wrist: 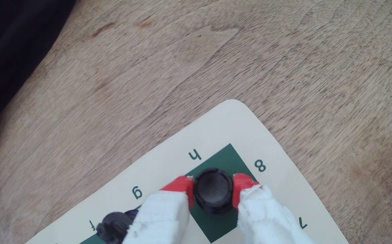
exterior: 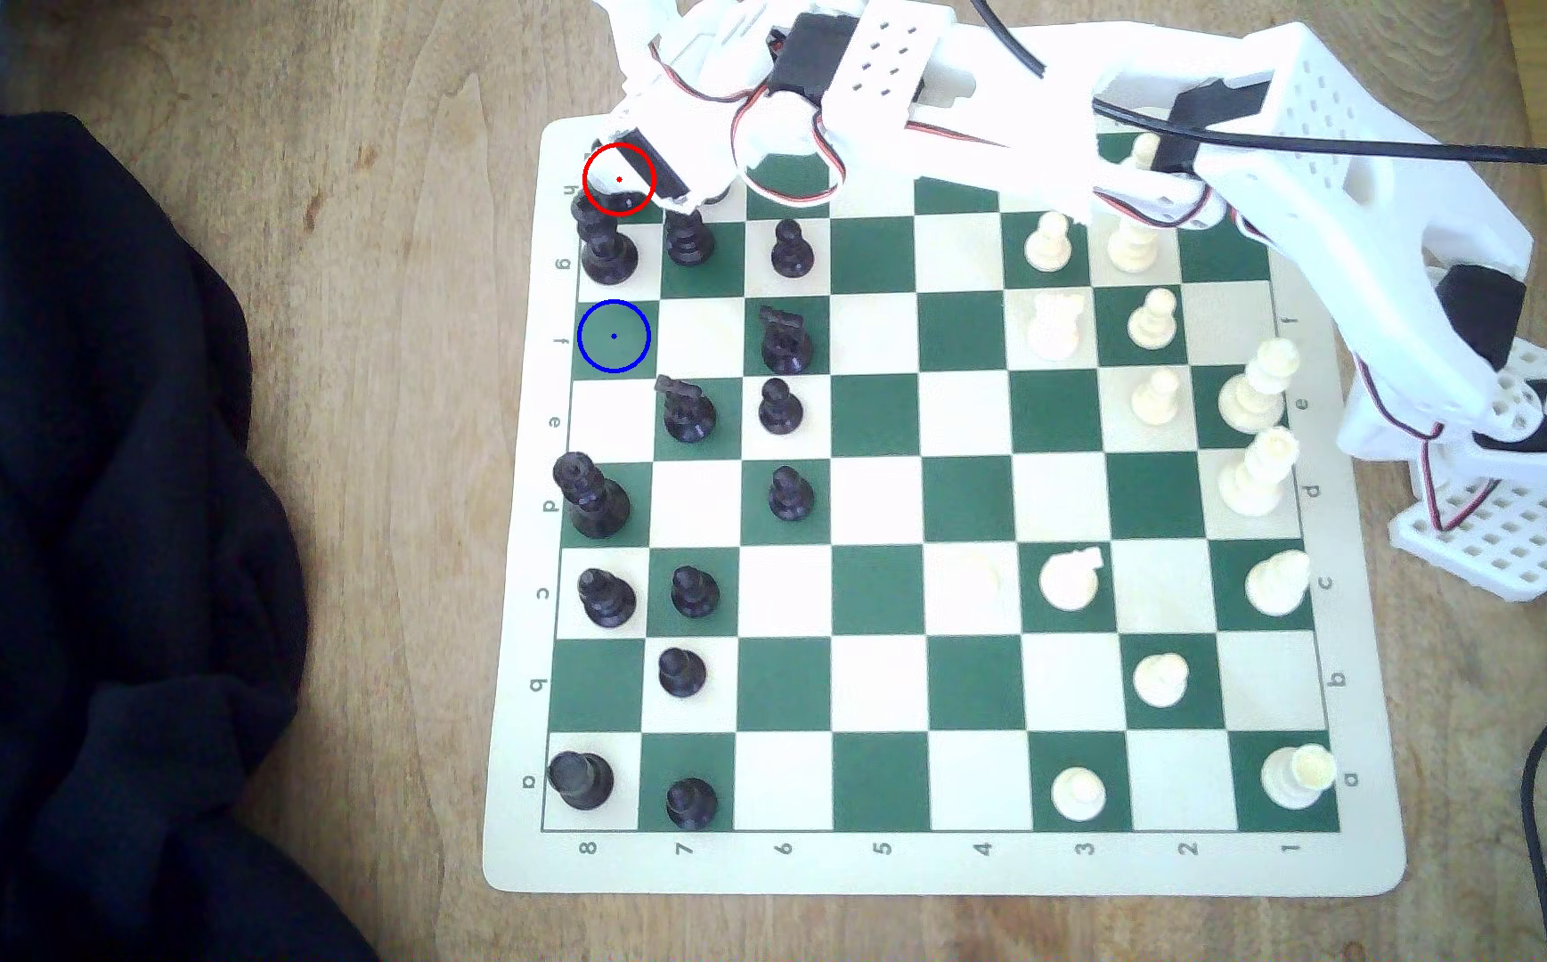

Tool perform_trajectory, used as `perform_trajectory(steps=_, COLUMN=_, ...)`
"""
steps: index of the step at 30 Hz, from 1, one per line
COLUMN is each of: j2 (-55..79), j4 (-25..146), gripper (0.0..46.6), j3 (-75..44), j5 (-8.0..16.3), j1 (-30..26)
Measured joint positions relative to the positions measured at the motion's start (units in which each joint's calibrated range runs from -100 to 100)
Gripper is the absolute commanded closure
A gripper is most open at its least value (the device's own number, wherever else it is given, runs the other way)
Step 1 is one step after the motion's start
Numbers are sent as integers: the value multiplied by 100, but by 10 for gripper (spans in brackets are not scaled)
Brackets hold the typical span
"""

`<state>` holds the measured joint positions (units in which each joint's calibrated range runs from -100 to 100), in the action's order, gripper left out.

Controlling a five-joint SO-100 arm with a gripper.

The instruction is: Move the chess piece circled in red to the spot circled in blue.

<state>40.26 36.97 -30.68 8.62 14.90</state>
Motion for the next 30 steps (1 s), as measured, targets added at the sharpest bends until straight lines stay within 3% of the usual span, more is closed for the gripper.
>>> perform_trajectory(steps=8, j2=42, j4=-8, gripper=442, j3=-606, j5=-181, j1=162)
perform_trajectory(steps=15, j2=-67, j4=-8, gripper=443, j3=-569, j5=-195, j1=184)
perform_trajectory(steps=21, j2=-1140, j4=64, gripper=444, j3=199, j5=-195, j1=125)
perform_trajectory(steps=30, j2=-2656, j4=295, gripper=446, j3=1563, j5=-303, j1=-383)
